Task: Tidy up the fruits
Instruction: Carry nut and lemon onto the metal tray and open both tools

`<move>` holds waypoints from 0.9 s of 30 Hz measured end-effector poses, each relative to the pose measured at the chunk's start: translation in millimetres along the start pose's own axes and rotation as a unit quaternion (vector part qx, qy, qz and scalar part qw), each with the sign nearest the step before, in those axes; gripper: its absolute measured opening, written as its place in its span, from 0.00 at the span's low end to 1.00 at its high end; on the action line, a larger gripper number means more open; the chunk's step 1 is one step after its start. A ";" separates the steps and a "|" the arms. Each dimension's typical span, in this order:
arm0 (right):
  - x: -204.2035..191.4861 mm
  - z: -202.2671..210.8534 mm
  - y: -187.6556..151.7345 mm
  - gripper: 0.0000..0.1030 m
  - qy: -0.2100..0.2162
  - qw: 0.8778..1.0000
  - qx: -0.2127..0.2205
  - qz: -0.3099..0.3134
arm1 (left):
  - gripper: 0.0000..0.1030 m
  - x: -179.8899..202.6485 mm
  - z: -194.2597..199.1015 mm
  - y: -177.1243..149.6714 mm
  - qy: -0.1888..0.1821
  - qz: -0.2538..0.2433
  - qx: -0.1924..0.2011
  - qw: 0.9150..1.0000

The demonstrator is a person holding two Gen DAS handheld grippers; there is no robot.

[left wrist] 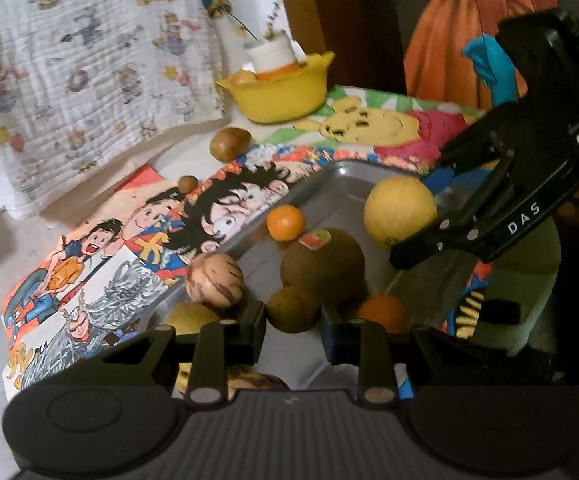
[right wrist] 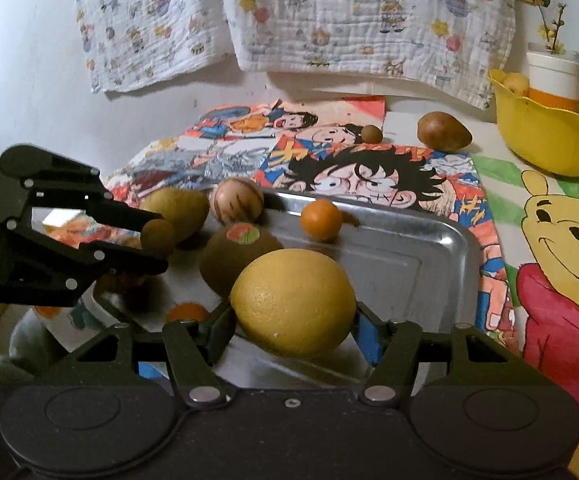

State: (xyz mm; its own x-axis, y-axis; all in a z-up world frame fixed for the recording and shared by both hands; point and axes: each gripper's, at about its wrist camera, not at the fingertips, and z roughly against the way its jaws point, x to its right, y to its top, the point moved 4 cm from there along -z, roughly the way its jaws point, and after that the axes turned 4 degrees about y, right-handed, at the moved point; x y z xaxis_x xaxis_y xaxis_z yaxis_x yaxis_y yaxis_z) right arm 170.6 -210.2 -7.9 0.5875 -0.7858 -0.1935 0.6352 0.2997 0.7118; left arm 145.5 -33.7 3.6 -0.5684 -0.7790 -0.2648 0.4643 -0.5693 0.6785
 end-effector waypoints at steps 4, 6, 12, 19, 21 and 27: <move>-2.2 -1.8 -3.8 0.63 -0.009 1.000 -0.006 0.017 | 0.31 7.4 -9.8 -2.9 0.000 -0.026 -0.033 0.999; -4.5 -3.6 -5.1 0.63 -0.010 1.000 -0.009 0.027 | 0.31 8.8 -13.2 -3.1 -0.006 -0.032 -0.042 0.999; -11.5 -10.7 -8.2 0.63 -0.007 0.999 -0.020 0.047 | 0.31 14.7 -18.8 -2.2 -0.010 -0.057 -0.058 0.997; -12.9 -12.9 -8.8 0.63 -0.005 0.999 -0.020 0.049 | 0.31 14.1 -26.4 -4.7 -0.014 -0.056 -0.078 0.995; -13.0 -12.9 -9.3 0.63 -0.005 0.999 -0.020 0.049 | 0.32 13.5 -28.1 -4.8 -0.014 -0.054 -0.082 0.995; -12.3 -12.5 -9.5 0.64 -0.005 0.999 -0.020 0.046 | 0.36 13.3 -29.0 -4.1 -0.014 -0.055 -0.080 0.995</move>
State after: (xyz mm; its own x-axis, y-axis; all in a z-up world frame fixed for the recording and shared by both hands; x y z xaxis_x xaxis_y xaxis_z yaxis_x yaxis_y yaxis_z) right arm 163.7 -196.7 -20.7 0.6402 -0.7585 -0.1218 0.5984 0.3930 0.6982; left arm 155.8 -49.4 -22.6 -0.6395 -0.7028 -0.3117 0.4990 -0.6878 0.5273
